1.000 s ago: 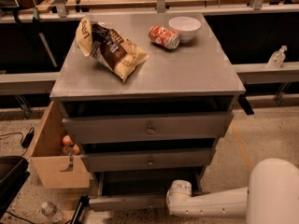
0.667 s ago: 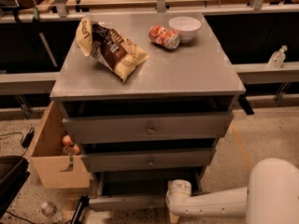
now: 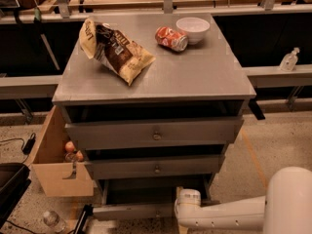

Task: Open bottom drawer

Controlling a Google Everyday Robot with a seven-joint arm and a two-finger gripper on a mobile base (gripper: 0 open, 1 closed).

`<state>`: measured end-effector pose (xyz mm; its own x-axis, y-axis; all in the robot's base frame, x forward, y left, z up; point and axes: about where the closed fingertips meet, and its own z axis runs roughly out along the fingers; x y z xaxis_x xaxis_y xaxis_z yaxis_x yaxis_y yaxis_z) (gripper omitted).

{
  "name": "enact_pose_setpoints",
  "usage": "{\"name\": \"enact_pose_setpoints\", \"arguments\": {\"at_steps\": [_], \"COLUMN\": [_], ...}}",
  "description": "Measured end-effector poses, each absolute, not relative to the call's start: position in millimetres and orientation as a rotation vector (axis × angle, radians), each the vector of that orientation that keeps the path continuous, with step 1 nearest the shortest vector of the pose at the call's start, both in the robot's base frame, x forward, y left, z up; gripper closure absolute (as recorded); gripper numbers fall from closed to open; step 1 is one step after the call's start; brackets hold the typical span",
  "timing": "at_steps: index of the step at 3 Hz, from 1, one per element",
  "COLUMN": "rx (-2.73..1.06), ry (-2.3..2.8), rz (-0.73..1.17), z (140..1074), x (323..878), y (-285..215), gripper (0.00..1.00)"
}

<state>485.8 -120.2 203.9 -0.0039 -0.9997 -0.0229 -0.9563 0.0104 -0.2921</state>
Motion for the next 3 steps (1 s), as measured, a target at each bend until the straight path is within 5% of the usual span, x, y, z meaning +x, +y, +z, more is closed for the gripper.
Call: {"name": "enact_pose_setpoints", "arguments": {"at_steps": [3], "rx": [-2.062], "ry": [1.932], "rz": [-0.579], "z": [305], "x": [488], "y": [-133], "gripper": [0.64]}}
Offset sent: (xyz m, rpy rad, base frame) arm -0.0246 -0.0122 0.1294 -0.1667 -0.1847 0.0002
